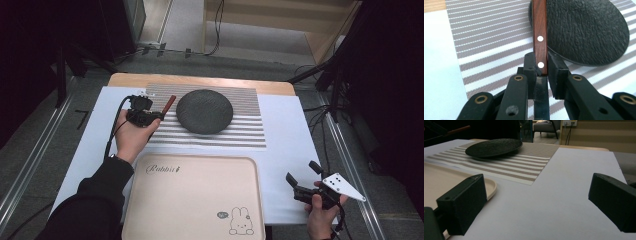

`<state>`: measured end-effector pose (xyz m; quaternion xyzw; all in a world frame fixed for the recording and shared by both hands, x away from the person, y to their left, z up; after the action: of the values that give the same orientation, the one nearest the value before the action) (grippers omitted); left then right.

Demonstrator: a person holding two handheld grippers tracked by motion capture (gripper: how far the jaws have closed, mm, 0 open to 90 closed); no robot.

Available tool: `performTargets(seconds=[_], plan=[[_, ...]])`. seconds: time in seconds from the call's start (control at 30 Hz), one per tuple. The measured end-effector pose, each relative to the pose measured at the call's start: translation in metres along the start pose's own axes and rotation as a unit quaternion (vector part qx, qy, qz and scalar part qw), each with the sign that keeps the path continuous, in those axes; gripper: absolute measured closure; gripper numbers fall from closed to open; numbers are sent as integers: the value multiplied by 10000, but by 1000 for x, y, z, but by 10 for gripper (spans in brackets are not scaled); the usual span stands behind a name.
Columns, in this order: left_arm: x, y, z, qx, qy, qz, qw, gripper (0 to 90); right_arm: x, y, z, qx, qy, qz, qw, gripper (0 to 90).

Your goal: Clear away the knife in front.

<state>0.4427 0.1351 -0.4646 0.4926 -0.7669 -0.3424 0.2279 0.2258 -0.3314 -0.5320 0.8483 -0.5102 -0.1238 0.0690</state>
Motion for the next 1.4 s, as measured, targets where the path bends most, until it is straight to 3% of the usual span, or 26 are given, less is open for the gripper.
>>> performTargets(seconds=[0.63,1.4], plan=[[11,26,25,138,-109,178,9997,771,0,0,0,-15,17,-3,10000,5],[23,53,60,260,-78,473,9985,771,0,0,0,-11,3,4,10000,5]])
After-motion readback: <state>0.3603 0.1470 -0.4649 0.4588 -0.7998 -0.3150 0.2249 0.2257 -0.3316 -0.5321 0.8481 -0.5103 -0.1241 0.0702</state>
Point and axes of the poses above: each handheld gripper's, and its own axes: y roughly backward along the jaws, z roughly out of its underside, x roughly to its right, the point moved 5 cm from there along -y, roughly forward along the jaws, and after that the axes turned 7 degrees about -z, right-handed, at the moved point
